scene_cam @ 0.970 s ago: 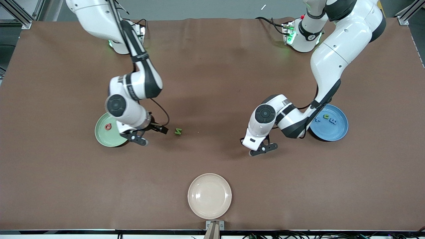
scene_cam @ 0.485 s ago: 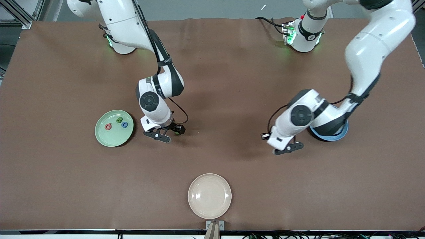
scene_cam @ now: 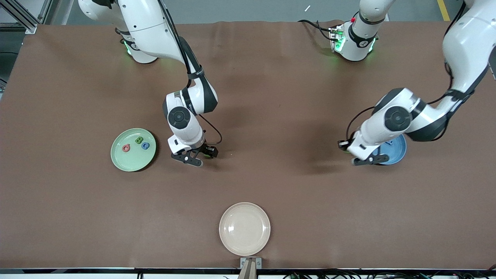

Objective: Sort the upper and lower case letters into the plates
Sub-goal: 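Put the q in the blue plate while the right gripper grasps the M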

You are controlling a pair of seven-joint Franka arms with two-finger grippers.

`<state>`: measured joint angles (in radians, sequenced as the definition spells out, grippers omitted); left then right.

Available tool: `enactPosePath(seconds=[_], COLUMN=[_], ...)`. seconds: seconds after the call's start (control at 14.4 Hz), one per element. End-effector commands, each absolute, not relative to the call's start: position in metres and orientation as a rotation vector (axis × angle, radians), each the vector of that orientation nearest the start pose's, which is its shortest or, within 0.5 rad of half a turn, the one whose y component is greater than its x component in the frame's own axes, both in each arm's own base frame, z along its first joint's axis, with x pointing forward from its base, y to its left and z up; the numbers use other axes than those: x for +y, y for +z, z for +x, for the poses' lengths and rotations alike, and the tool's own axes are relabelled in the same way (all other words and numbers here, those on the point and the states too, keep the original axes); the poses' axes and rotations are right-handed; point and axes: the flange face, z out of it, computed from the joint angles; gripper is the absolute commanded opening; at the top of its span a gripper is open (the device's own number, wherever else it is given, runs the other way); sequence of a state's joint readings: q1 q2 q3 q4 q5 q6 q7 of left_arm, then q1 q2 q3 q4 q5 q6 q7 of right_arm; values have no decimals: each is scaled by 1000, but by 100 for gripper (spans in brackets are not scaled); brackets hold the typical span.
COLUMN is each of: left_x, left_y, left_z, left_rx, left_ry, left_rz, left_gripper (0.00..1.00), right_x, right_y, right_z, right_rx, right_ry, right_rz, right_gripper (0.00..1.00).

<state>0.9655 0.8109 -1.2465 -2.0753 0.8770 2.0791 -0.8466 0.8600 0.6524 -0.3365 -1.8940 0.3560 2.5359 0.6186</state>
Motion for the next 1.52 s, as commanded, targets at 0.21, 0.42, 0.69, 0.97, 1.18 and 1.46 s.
enactPosePath(seconds=[0.21,0.42,0.69,0.97,1.18,1.46], left_x=[-45,-24,-1,12,17,18], left_y=[238,224,208,202,198,199], left_z=[530,534,537,542,542,543], left_rx=[46,117,155,200,212,234], left_ry=[63,52,13,5,4,3], left_rz=[-3038,-3005,-3000,-3000,-2992,-2988], left_gripper=[6,6,6,6,8,91], right_x=[328,332,331,324,316,291], right_y=[172,170,170,171,170,181], right_z=[543,540,540,544,547,556], right_rx=[545,564,567,588,604,632], right_ry=[-57,-54,-48,-37,-28,65], right_rz=[-3056,-3055,-3057,-3054,-3056,-3070], right_gripper=[81,77,52,10,2,2])
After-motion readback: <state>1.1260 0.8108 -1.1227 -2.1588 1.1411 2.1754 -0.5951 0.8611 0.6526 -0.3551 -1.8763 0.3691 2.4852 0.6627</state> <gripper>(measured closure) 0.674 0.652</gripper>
